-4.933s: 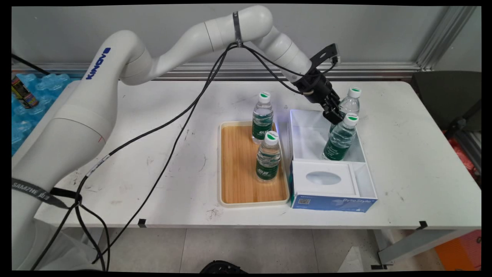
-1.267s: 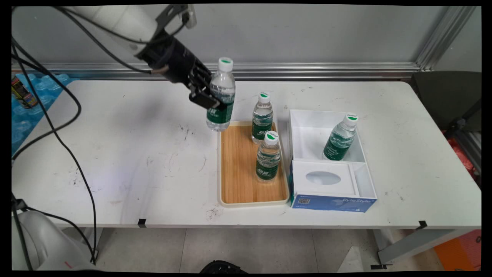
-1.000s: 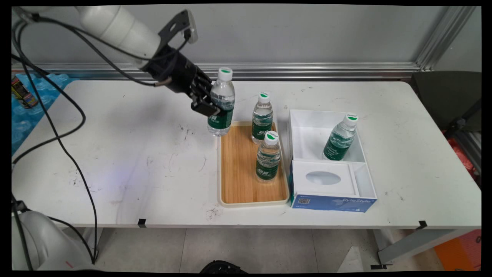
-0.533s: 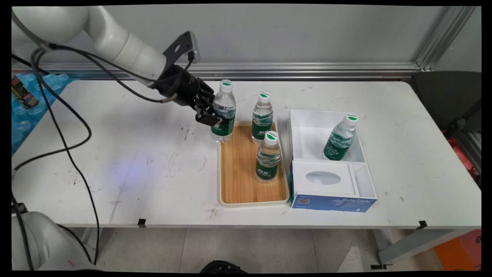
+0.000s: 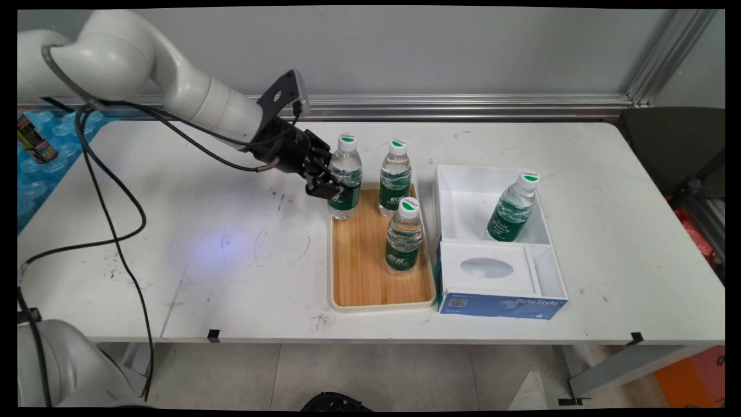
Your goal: Place the picked object on the tray
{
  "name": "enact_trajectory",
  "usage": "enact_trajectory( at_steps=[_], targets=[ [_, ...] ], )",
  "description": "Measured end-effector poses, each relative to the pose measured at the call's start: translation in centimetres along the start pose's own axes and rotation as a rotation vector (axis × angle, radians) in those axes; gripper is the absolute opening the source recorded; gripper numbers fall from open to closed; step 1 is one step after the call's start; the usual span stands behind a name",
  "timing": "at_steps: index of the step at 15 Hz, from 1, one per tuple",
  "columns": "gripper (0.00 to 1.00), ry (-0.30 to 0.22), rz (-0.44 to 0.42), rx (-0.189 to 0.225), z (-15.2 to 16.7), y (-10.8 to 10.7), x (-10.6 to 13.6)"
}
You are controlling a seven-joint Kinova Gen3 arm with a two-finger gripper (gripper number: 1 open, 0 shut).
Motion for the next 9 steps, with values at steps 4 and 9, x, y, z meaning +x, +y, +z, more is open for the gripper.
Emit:
enact_trajectory(
  at_steps=[4, 9],
  targets=[
    [0.0, 0.02, 0.003, 0.008, 1.5, -0.2, -0.6],
    [0.0, 0.037, 0.007, 0.012, 3.1, -0.4, -1.2]
  ],
)
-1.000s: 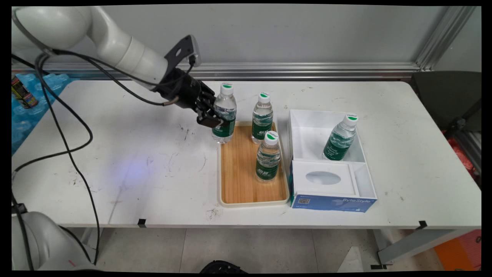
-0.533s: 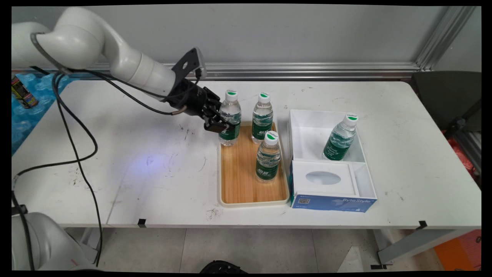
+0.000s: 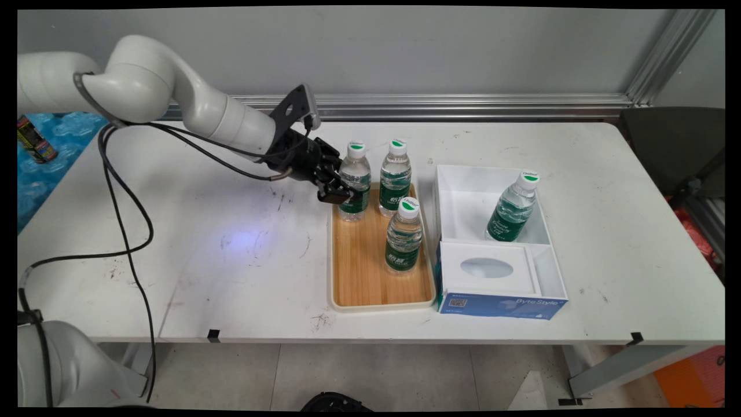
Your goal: Place the picked object on the tray
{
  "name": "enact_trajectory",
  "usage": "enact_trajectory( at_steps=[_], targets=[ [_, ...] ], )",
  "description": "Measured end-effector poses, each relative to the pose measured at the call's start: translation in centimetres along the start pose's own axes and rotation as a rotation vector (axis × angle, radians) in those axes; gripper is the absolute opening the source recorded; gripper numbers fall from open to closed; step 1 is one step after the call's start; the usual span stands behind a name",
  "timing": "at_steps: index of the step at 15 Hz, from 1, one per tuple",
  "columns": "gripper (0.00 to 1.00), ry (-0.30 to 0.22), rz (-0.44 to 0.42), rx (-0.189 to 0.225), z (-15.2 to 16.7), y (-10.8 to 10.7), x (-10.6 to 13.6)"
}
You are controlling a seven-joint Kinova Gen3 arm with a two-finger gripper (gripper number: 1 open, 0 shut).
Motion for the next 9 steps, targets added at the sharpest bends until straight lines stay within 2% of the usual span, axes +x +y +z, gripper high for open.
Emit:
enact_trajectory(
  at_steps=[5, 6, 9],
  targets=[
    [0.0, 0.01, 0.0, 0.001, 0.86, -0.09, -0.37],
    [1.0, 0.011, 0.0, 0.0, 0.99, -0.09, -0.42],
    [1.0, 0.014, -0.001, -0.004, 1.17, -0.06, -0.53]
  ],
)
